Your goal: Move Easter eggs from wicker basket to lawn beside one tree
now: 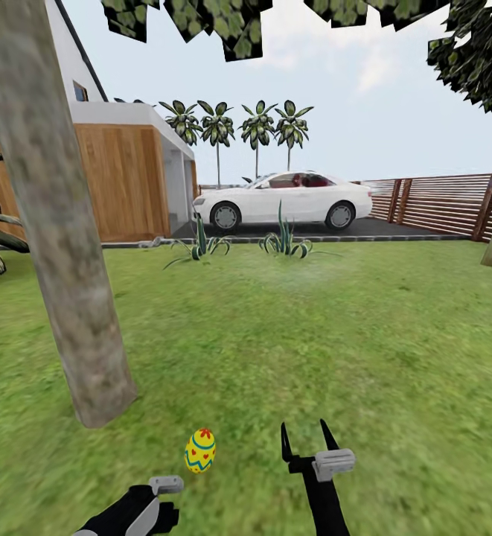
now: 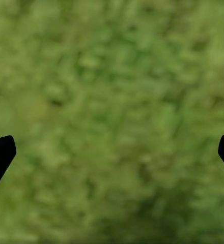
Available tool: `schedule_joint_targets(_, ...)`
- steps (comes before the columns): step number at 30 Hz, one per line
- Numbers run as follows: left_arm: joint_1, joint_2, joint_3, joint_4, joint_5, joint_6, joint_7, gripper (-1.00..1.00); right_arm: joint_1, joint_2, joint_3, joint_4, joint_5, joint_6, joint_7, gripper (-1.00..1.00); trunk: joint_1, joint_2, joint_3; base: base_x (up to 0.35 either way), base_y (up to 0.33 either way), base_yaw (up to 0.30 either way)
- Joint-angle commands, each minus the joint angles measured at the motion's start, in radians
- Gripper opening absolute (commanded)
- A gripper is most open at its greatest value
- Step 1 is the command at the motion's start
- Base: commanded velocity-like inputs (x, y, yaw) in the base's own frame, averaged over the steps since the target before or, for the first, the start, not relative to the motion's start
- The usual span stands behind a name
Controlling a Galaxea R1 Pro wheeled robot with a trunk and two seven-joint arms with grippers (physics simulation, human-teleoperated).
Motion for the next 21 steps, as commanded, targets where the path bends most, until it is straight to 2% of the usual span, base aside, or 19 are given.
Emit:
schedule_joint_targets(1, 0.0, 0.001, -0.008, -0.003, 0.01, 0.002, 0.007, 1.0, -0.001, -0.001, 0.004, 0.001, 0.0, -0.003, -0.004, 1.0, -0.004, 0.007, 0.002, 0.0, 0.0, 0.0)
schedule_joint_targets(21, 0.011, 0.001, -0.008, -0.001, 0.009, -0.038, 0.006, 1.0, 0.001, -0.001, 0.011, 0.005, 0.003, -0.003, -0.004, 1.0, -0.081, 0.147, 0.065, 0.0, 0.0, 0.0)
